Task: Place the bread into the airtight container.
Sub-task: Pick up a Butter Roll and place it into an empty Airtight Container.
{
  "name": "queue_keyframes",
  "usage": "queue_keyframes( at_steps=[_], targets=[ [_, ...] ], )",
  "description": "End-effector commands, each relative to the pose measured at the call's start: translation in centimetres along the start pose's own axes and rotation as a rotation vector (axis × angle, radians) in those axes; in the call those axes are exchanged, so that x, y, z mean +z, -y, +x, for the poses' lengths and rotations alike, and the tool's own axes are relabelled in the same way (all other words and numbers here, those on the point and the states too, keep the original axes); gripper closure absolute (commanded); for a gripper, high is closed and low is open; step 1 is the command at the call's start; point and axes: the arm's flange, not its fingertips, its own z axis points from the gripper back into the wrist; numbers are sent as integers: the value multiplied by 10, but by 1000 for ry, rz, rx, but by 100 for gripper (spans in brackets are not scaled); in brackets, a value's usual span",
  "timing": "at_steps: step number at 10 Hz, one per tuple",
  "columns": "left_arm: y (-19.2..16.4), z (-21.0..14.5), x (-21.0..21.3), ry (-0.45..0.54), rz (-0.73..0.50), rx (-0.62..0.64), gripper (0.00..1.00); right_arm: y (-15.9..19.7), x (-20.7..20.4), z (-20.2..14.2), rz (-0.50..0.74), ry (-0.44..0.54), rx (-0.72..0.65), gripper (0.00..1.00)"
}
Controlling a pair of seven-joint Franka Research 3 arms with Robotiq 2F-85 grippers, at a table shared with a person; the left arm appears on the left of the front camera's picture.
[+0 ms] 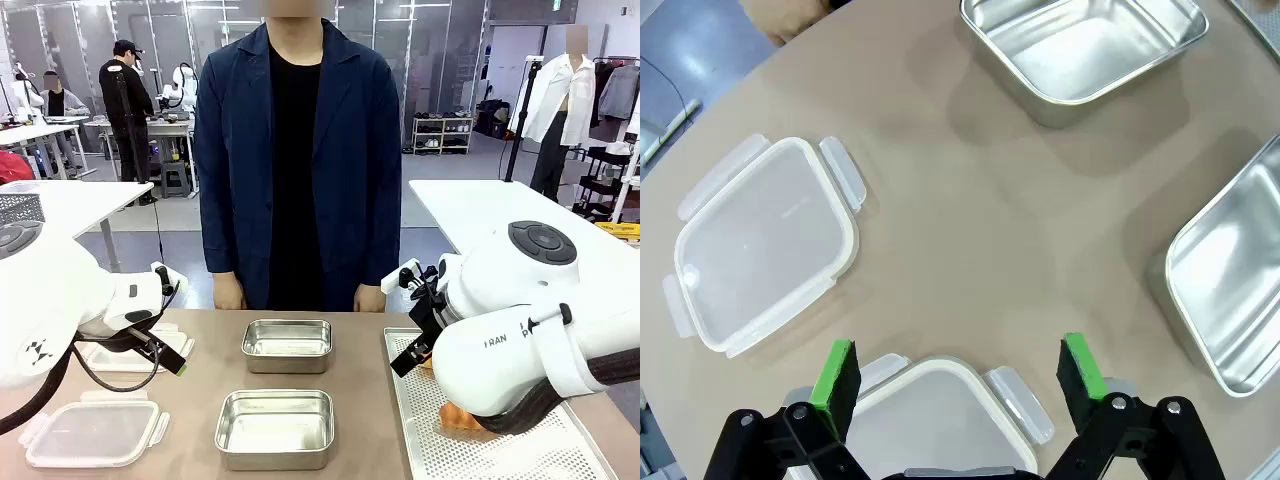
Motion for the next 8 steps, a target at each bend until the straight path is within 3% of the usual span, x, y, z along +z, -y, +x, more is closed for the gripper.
queue_keyframes(
  at_steps=[1, 8],
  targets=[
    [0, 0, 0, 0, 0, 0, 0, 0, 0, 0, 0, 0, 0, 0],
    [0, 0, 0, 0, 0, 0, 0, 0, 0, 0, 0, 0, 0, 0]
  ],
)
